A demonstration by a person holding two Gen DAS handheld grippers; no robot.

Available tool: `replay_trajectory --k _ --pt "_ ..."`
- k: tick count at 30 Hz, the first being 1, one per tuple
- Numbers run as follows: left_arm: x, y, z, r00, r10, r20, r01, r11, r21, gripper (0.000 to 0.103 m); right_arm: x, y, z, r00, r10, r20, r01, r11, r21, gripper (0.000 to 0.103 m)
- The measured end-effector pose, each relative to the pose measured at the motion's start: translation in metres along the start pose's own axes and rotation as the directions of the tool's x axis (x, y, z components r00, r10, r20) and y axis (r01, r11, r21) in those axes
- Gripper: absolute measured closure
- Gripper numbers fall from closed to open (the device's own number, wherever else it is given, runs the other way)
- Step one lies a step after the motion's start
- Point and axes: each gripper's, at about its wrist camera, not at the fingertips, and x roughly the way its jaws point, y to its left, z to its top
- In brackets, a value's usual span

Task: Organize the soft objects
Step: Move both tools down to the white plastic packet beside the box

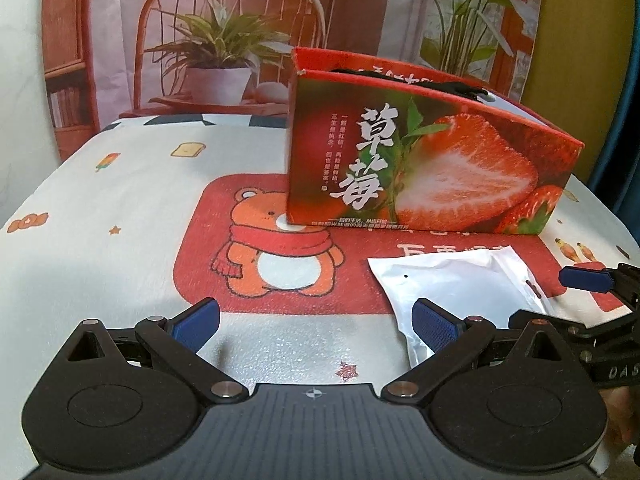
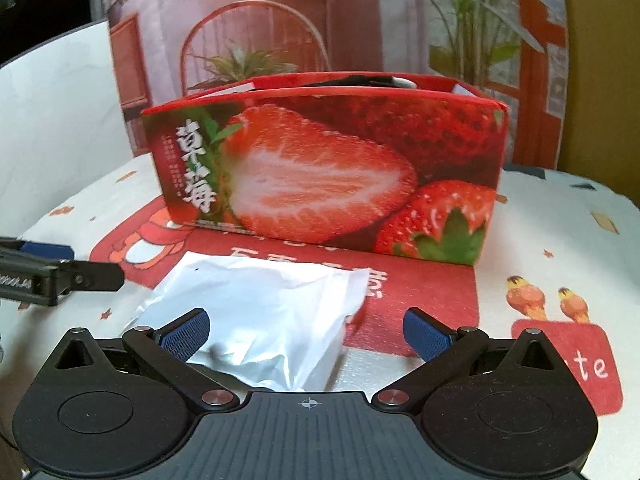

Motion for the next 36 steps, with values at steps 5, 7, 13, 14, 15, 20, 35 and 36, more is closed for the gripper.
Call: replay_trajectory --k 5,7,13,14,15,20,35,36 --pt "0.002 0.001 0.0 1.0 0.009 -0.002 -0.009 1.0 -0.005 0.0 0.001 0.012 -0.001 1.0 0.014 -0.003 -0.014 0.997 -0.076 0.0" --pt "0.002 0.001 0.0 1.0 0.013 -0.004 -0.013 1.0 -0.008 0.0 0.002 0.017 -0.002 1.0 0.017 -0.016 -0.018 0.994 -0.111 0.0" --pt "0.002 0.003 -0.001 1.0 0.023 -0.005 -0.024 0.999 -0.022 0.0 0.005 0.026 -0.005 0.999 0.02 -0.046 -0.027 0.986 -0.164 0.0" --pt "0.002 0.003 -0.001 1.0 0.025 -0.005 -0.025 0.999 -0.023 0.0 0.005 0.026 -0.004 0.998 0.021 -0.051 -0.029 0.986 -0.166 0.0" --pt "0.002 0.004 -0.001 1.0 0.025 -0.006 -0.025 0.999 -0.025 0.0 0.006 0.027 -0.004 0.998 0.023 -0.054 -0.032 0.986 -0.167 0.0" --pt "0.002 0.003 -0.001 1.0 0.027 -0.007 -0.027 0.999 -0.027 0.0 0.008 0.028 -0.004 0.997 0.011 -0.074 -0.024 0.984 -0.174 0.0" --pt "0.0 0.006 -0.001 1.0 0.021 0.016 -0.02 0.999 -0.047 0.0 0.027 0.025 0.011 0.988 -0.081 -0.131 0.061 0.987 -0.15 0.001" --pt "0.0 0.006 -0.001 1.0 0.023 0.015 -0.022 0.999 -0.048 0.0 0.029 0.024 0.013 0.987 -0.091 -0.13 0.071 0.986 -0.153 0.001"
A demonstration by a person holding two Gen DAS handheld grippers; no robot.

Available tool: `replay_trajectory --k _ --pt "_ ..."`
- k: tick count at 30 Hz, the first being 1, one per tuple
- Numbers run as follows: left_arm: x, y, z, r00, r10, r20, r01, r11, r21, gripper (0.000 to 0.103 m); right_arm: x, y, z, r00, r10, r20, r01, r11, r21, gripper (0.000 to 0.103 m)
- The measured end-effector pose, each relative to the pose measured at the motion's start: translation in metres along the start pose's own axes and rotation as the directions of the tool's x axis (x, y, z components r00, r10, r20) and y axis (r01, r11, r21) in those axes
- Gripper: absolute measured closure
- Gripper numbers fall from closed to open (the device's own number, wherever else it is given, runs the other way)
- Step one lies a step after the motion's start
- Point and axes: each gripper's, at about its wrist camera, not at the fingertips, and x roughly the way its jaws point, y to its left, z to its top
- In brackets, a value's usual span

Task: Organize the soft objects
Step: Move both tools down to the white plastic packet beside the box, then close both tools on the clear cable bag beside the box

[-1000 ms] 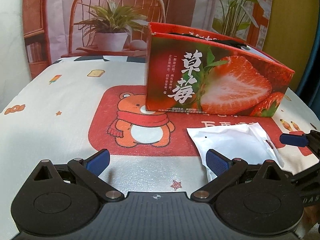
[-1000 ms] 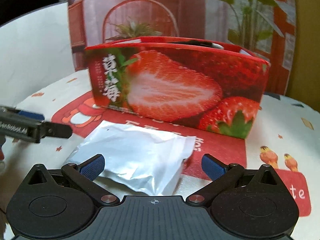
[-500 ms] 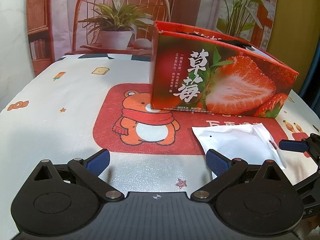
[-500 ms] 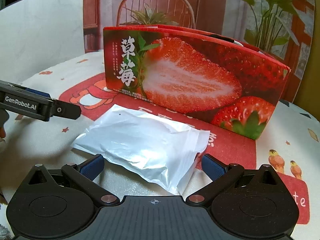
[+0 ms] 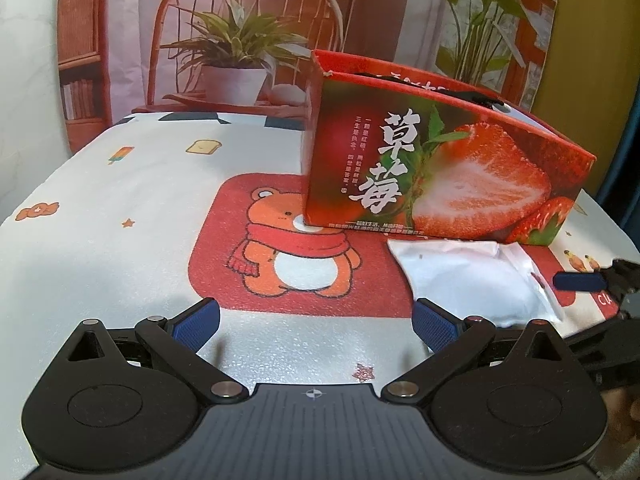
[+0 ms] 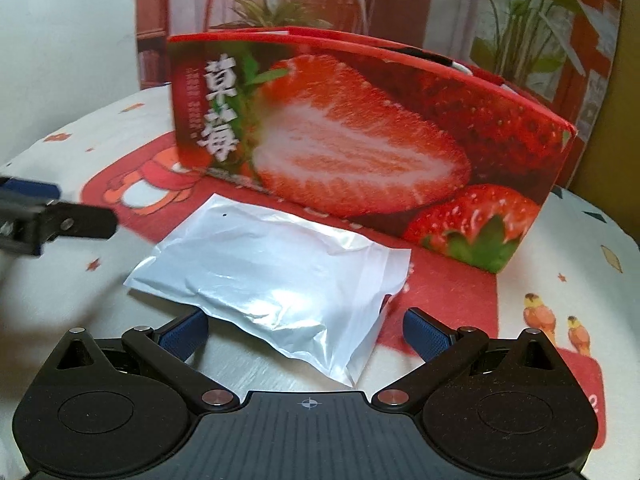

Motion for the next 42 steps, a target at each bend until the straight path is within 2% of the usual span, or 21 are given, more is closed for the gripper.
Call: replay_trajectory --k 9,14,23,26,28,29,33,38,39,42 --pt "0.002 -0.001 0.001 1.0 0.009 -0.002 -0.009 1.0 0.002 0.0 0.01 -0.015 0.012 1.0 0.0 0.02 -0.001 0.999 0.043 0.001" --pt "0.003 -0.004 0.005 1.0 -0.01 0.008 0.01 1.0 0.021 0.0 -0.004 -0.023 0.02 0.996 0.003 0.09 -0.01 0.997 0.074 0.003" --pt "0.024 -0.033 0.027 0.993 -0.12 0.018 0.117 0.983 0.145 0.0 -0.008 -0.052 0.039 0.991 0.019 0.134 -0.04 0.987 0.158 0.003" --pt "0.033 -0.04 0.034 0.988 -0.15 0.028 0.143 0.975 0.17 0.002 -0.007 -0.053 0.04 0.991 0.023 0.134 -0.042 0.988 0.148 0.003" --pt "0.039 -0.044 0.039 0.987 -0.156 0.035 0.148 0.974 0.174 0.009 -0.007 -0.054 0.04 0.991 0.016 0.136 -0.037 0.988 0.152 0.009" --pt "0.043 -0.044 0.042 0.987 -0.157 0.032 0.15 0.974 0.17 0.012 -0.007 -0.055 0.04 0.99 0.016 0.137 -0.038 0.987 0.159 0.009" --pt "0.053 -0.042 0.052 0.984 -0.178 0.029 0.173 0.975 0.14 0.013 -0.015 -0.058 0.038 0.987 0.003 0.162 -0.021 0.993 0.114 0.008" --pt "0.06 -0.048 0.057 0.98 -0.196 0.026 0.191 0.97 0.148 0.013 -0.015 -0.063 0.033 0.987 0.0 0.162 -0.011 0.998 0.067 0.009" --pt "0.061 -0.049 0.057 0.979 -0.203 0.025 0.197 0.969 0.149 0.014 -0.013 -0.064 0.033 0.988 -0.004 0.157 -0.006 0.998 0.06 0.01" --pt "0.062 -0.054 0.058 0.971 -0.237 0.027 0.229 0.959 0.165 0.018 -0.007 -0.066 0.033 0.989 0.004 0.15 -0.01 0.999 0.034 0.026"
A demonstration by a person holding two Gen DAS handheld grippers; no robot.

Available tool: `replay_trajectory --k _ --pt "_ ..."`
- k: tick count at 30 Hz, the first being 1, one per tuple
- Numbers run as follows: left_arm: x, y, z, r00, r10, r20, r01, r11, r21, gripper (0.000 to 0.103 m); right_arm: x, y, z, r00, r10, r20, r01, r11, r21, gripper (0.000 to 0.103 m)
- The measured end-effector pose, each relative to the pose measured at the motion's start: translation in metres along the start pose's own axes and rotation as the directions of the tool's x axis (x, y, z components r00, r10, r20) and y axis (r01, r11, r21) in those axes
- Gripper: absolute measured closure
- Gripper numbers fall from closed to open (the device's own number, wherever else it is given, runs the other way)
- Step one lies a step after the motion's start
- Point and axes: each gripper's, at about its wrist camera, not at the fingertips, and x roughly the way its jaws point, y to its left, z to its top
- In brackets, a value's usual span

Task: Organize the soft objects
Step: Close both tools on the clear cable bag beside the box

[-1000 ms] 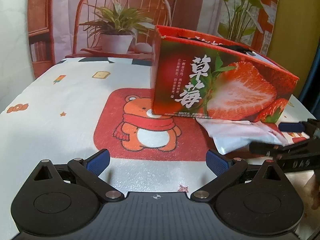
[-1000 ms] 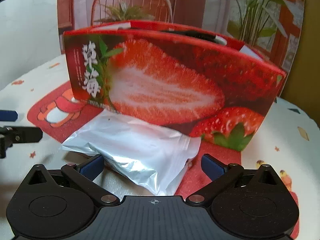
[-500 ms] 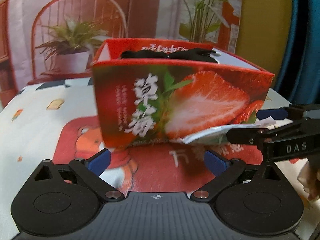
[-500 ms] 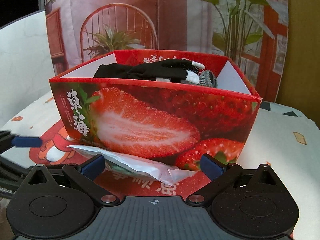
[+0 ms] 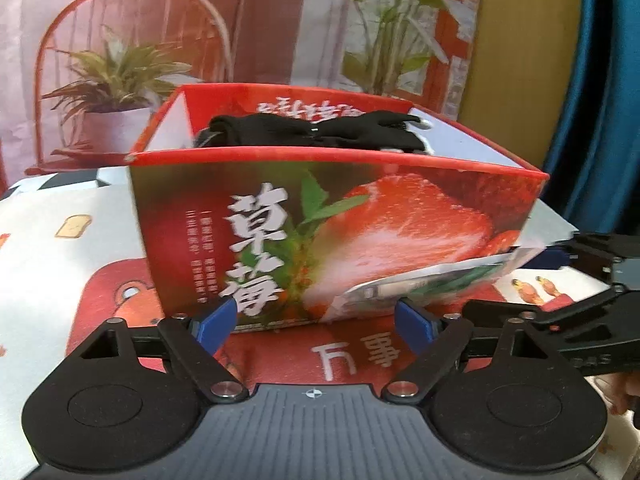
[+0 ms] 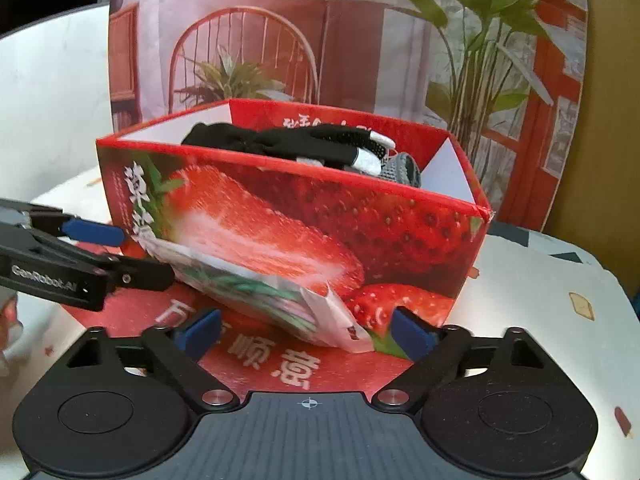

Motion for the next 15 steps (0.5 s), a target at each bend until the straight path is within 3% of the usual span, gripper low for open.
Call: replay_trajectory --k 4,11,13,15 --pt "0.003 -0.008 0.001 0.998 -0.063 0.01 0.063 0.997 0.043 0.024 0.008 0.002 -0.001 1.0 0.021 -0.009 -0.021 0.999 -0.044 0.049" --pt "0.016 -0.014 0.004 0.988 -0.152 0.01 0.151 0.986 0.073 0.043 0.009 0.0 -0.004 1.0 0.03 0.007 -0.03 0.998 -0.053 0.063" --pt "0.018 -0.017 0.003 0.987 -0.16 0.008 0.159 0.984 0.085 0.043 0.01 -0.003 -0.005 0.999 0.034 0.01 -0.034 0.998 -0.045 0.067" --pt "0.019 -0.017 0.002 0.987 -0.161 0.005 0.16 0.983 0.086 0.051 0.01 -0.004 -0.005 0.999 0.039 0.013 -0.038 0.999 -0.038 0.068"
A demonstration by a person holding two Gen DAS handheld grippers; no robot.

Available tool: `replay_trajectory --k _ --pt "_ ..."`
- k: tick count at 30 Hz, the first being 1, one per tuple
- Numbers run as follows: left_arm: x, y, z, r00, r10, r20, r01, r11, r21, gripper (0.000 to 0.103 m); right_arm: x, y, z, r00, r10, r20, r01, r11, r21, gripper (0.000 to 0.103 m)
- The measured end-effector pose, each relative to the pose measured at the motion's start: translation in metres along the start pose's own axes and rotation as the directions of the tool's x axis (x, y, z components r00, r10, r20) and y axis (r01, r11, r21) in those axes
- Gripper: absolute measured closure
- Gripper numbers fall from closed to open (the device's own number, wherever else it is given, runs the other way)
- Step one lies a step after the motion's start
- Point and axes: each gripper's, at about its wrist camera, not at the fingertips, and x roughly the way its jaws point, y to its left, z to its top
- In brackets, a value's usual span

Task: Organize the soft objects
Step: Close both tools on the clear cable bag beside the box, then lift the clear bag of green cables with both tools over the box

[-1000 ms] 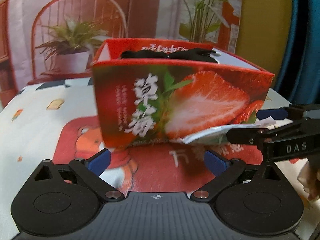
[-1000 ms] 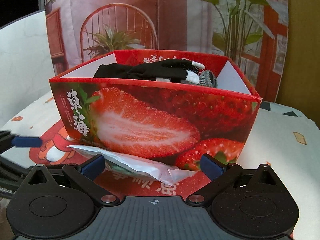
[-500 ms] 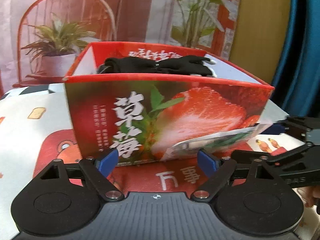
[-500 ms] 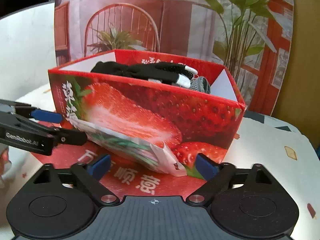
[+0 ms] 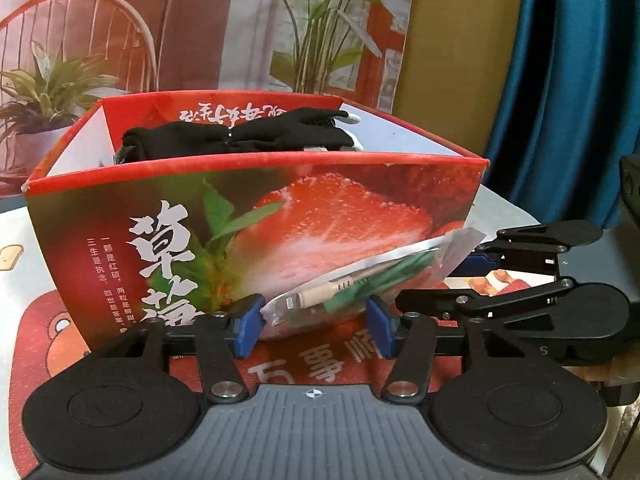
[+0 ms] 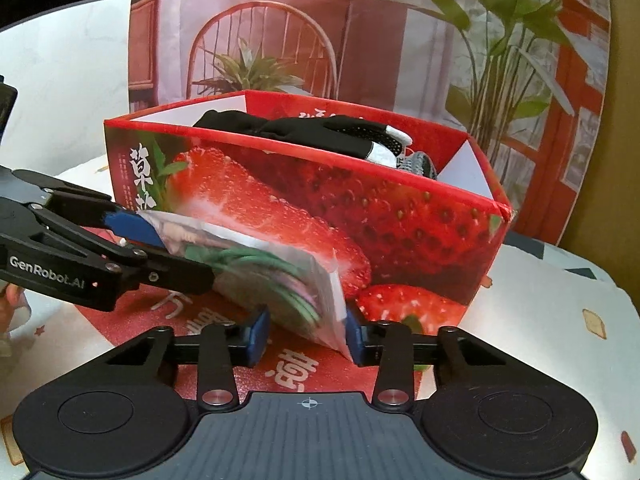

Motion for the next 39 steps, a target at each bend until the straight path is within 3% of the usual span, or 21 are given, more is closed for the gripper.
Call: replay_trajectory --k 5,29,39 --pt "-0.01 0.008 0.002 1.0 0.009 0.028 -0.008 1.0 -0.03 0.06 0.0 0.003 0.005 1.0 0.012 0.003 -0.013 1.0 0.01 0.07" --pt "-0.1 -0.001 0.046 0.977 0.064 0.206 -0.06 0.998 -0.026 0.06 -0.053 0.023 0.071 0.988 0.034 0.153 -0.039 0.999 0.032 0.071" --pt "-0.111 0.007 0.078 0.975 0.055 0.216 -0.046 0.998 -0.046 0.06 -0.062 0.025 0.106 0.98 0.035 0.196 -0.037 0.999 0.005 0.071"
